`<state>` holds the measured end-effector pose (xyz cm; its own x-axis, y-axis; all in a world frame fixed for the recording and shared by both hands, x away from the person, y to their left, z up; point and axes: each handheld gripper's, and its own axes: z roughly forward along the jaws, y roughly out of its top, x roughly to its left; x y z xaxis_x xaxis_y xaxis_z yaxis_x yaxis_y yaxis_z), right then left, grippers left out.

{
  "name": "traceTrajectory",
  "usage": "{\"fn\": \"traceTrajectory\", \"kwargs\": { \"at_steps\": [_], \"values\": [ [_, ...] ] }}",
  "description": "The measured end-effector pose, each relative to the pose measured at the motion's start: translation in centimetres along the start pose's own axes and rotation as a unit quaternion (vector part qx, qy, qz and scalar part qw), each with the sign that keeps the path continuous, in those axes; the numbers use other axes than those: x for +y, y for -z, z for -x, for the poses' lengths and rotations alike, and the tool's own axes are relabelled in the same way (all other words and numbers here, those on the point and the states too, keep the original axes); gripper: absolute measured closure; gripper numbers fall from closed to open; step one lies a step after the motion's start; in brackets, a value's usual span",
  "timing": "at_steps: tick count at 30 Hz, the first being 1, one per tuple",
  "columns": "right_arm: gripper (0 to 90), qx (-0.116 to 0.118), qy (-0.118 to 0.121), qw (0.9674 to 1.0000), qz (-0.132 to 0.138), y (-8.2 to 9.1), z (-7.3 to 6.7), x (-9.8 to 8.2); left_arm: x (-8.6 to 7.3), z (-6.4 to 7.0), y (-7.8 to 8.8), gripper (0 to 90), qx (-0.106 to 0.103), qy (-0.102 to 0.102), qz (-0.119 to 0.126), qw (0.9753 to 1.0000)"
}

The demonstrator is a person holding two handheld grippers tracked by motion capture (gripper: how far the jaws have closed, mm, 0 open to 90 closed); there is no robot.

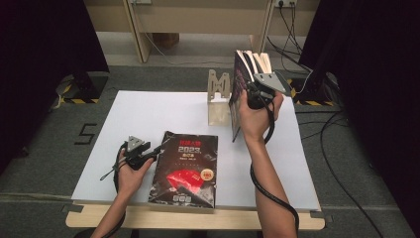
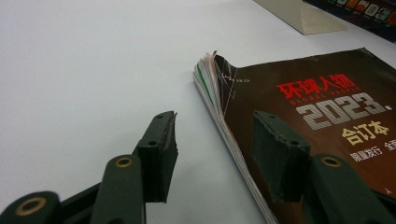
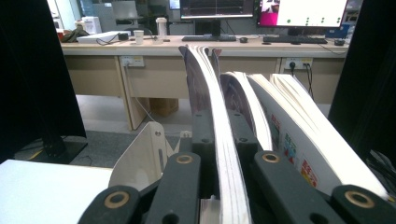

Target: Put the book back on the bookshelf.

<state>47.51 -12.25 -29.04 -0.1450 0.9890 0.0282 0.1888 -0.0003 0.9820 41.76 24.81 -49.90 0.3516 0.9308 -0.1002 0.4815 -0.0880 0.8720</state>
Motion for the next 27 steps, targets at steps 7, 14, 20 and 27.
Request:
{"fn": "traceTrajectory", "kwargs": {
  "at_steps": [7,14,20,27],
  "values": [
    [84.7,-0.002,-0.002,1.0000,0.001,-0.5,0.0,0.1,0.0,0.0,0.0,49.8,-0.001,0.000,0.000,1.0000],
    [84.7,-0.007,-0.001,1.0000,0.004,-0.8,0.1,0.2,0.0,0.0,0.0,49.8,0.000,-0.001,0.000,1.0000],
    [84.7,-0.007,-0.003,1.0000,0.005,-1.1,0.1,0.4,0.0,0.0,0.0,49.8,-0.001,0.000,0.000,1.0000],
    [84.7,-0.009,-0.003,0.9999,0.004,-1.6,0.1,0.6,0.0,0.0,0.0,49.8,-0.001,0.002,0.002,1.0000]
  ]
}}
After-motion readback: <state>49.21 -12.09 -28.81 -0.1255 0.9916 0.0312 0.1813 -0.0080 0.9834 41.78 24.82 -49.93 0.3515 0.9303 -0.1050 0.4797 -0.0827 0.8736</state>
